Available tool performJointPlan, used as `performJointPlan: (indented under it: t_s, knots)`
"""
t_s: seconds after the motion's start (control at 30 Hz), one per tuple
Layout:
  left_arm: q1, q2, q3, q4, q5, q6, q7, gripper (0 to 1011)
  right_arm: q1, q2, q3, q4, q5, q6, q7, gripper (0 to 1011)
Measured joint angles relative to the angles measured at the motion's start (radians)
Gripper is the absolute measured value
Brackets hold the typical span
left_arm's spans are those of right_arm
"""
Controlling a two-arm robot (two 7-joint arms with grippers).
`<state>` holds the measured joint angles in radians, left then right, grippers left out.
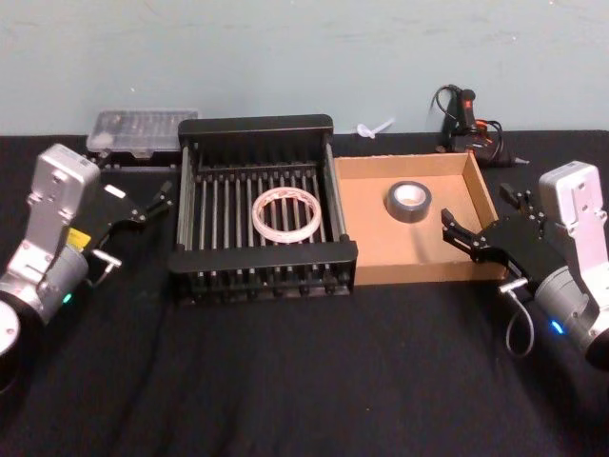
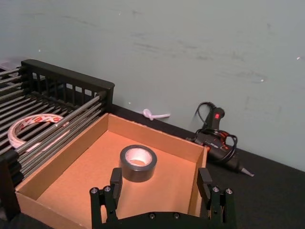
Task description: Pick up the white tape and place it into the black box , Pick up the silver tape and place it into the brown box.
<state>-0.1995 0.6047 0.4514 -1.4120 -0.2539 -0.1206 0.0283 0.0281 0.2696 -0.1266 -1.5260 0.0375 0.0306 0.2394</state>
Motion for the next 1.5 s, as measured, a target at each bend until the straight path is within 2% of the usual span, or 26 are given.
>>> performJointPlan:
  t_s: [0.1, 1.5]
  knots:
    - [0.000, 0.000, 0.000, 0.000, 0.000, 0.000, 0.000, 1001, 0.004, 0.002, -0.003, 0.006, 0.012, 0.011, 0.010, 1002]
    - [0.000, 0.000, 0.000, 0.000, 0.000, 0.000, 0.000, 1001, 0.002, 0.001, -0.001, 0.003, 0.007, 0.005, 0.005, 1002]
